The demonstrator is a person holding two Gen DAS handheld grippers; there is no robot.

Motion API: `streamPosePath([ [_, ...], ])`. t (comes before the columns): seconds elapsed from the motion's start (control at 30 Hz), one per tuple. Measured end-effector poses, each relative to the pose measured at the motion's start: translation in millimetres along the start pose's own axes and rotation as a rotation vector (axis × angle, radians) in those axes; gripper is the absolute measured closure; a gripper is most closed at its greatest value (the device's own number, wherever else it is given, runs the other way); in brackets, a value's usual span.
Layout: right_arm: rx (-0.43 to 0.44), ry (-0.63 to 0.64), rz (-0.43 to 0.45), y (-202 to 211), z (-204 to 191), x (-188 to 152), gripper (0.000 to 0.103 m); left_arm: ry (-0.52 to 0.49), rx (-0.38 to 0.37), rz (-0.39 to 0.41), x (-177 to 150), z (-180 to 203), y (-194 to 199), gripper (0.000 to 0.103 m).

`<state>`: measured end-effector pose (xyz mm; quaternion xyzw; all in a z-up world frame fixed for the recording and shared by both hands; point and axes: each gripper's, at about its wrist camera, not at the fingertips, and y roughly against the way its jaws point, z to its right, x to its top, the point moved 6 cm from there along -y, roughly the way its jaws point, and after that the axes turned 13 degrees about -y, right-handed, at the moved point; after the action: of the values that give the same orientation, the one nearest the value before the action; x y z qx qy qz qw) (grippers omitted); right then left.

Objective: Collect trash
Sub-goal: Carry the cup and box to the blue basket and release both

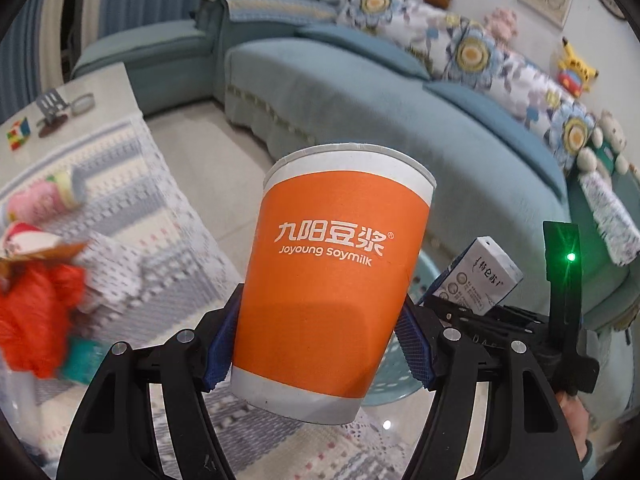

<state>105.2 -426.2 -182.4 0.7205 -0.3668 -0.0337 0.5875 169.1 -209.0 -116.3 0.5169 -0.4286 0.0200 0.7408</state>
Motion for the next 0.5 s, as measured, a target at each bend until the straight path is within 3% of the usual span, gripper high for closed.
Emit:
streamPosePath([
  [0.1,-0.052,0.014,-0.024,-15,3,-7,0.070,-0.003,-0.016,-0.029,-8,7,-18,0.036],
  [0.37,-0.061,-0.001,-0.065,-29,5,-20,0.069,-0.015,-0.062,-0.083,-20,14,-44,0.033],
  [0.5,-0.062,-0.016,-0.042,-22,6,-15,0.050,-0.012,-0.063,-0.060,-19,11,-35,0.027],
])
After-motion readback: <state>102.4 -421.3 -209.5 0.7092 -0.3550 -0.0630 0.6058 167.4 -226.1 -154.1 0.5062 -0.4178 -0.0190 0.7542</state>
